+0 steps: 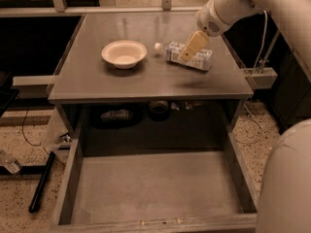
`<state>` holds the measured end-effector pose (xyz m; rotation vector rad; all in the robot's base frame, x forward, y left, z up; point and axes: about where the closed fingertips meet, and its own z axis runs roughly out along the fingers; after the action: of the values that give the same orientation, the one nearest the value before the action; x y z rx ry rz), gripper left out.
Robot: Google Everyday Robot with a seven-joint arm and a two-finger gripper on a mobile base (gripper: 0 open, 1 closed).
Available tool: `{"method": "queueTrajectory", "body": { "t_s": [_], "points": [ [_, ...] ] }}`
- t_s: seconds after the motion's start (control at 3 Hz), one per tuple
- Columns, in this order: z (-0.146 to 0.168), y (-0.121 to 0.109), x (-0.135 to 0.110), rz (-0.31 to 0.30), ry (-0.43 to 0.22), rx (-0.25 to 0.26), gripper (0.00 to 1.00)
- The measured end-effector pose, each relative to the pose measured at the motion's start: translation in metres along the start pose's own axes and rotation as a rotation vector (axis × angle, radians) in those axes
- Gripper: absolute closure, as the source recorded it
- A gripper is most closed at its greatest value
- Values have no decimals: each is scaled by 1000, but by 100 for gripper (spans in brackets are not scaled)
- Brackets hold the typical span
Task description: Place blue plastic bottle into top drawer
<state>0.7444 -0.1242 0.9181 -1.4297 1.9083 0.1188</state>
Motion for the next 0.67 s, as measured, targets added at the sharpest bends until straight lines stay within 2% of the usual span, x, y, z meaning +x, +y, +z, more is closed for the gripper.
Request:
{"method": "queueTrajectory", "body": {
  "t_s": [0.67],
  "points": [
    [15, -12, 23, 30, 27, -12, 0]
  ]
}}
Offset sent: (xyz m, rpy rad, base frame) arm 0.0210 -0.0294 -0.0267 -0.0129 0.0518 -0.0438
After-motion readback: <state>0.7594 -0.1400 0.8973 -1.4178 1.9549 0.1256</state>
